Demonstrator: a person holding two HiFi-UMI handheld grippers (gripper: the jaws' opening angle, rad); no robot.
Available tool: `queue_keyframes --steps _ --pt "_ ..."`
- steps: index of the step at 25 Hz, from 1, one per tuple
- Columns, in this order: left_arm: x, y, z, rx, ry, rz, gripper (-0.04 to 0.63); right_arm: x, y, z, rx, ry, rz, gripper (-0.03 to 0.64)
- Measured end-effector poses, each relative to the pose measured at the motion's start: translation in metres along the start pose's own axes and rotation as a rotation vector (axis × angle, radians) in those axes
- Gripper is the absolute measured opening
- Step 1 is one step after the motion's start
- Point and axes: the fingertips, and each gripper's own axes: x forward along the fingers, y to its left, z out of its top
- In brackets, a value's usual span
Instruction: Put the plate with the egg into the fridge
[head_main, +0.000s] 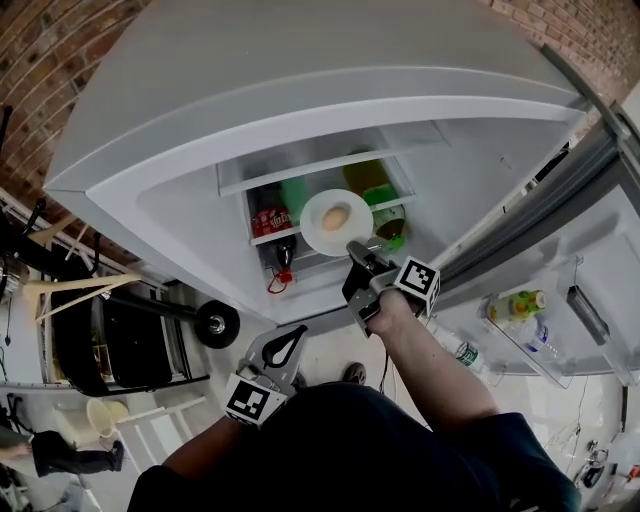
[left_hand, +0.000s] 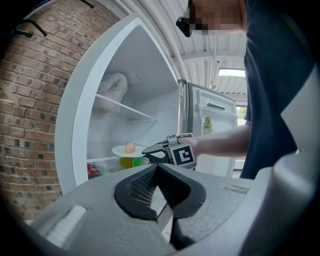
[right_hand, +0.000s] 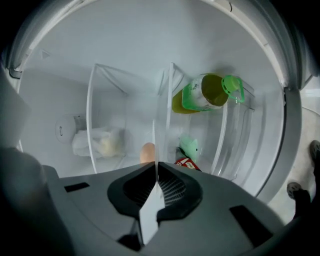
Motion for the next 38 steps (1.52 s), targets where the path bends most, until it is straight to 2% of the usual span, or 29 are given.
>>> queue_keyframes --steps 20,38 --pt "0.003 0.0 -0.009 -0.013 0.007 -0.005 0.005 0.039 -0.006 0.022 0.084 -0.05 -0.008 0.028" --pt "-0.004 0.005 -0.011 -0.021 0.005 0.034 0.005 0.061 -0.007 0.03 0.069 -0.033 -0.016 0.028"
